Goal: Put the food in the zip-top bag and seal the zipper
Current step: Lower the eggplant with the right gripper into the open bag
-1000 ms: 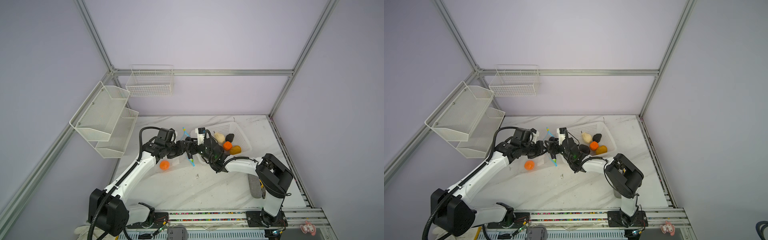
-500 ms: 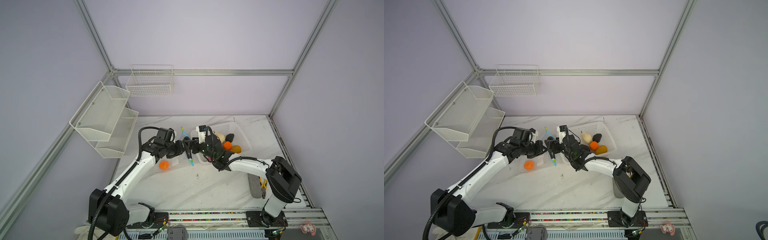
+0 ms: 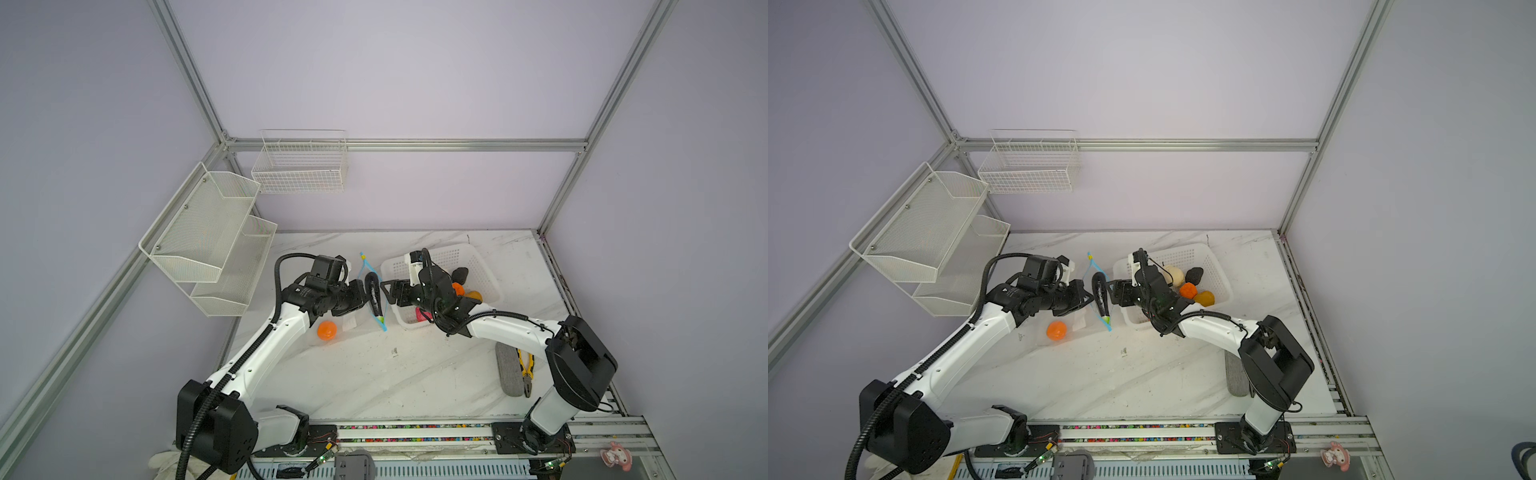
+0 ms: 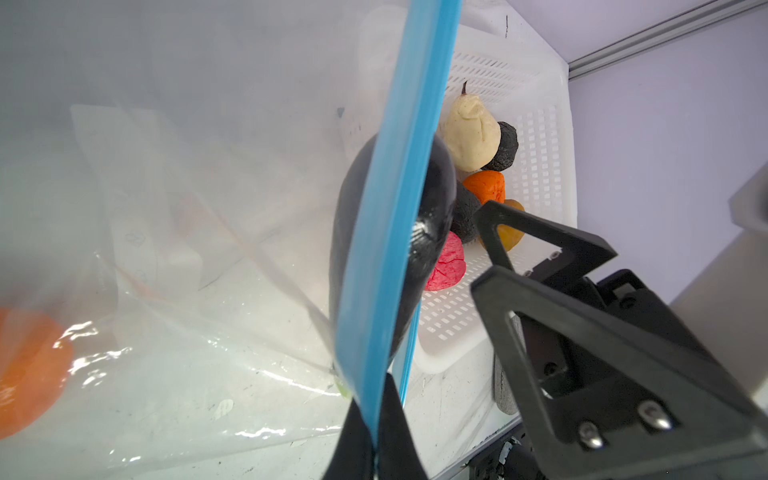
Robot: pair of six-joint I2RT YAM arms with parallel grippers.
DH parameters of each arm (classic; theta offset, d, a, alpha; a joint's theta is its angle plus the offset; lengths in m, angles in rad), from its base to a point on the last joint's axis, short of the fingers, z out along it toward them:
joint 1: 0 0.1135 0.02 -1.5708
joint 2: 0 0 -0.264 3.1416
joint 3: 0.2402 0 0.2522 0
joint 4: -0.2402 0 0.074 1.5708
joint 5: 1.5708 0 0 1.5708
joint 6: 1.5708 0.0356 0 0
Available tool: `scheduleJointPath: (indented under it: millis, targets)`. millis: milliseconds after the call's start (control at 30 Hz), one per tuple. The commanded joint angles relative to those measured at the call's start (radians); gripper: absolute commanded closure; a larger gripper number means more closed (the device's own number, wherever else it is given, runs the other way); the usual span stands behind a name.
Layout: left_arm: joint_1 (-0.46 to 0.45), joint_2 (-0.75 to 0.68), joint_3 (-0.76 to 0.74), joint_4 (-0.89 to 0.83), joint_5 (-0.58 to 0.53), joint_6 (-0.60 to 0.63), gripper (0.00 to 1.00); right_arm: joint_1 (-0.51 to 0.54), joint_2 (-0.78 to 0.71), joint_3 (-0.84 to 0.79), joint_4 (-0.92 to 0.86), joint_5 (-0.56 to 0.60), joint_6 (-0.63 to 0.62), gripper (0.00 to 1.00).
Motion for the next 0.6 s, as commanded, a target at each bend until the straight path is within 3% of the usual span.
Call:
scheduleJointPath:
  millis: [0,333,433,567]
  targets:
    - [0.007,-0.025,0.072,0.029,0.032,-0.001,1.00,0.005,0.036,0.017,-0.005,-0.035,0.002,0.24]
    - [0.008,-0.026,0.076,0.031,0.031,0.004,1.00,0.026,0.137,0.066,0.022,-0.092,0.018,0.27]
    - [0.009,-0.025,0.079,0.031,0.029,0.007,1.00,0.026,0.124,0.071,0.009,-0.098,0.016,0.33]
    - [0.014,-0.024,0.093,0.022,0.022,0.012,1.00,0.026,0.112,0.082,-0.013,-0.123,0.014,0.51]
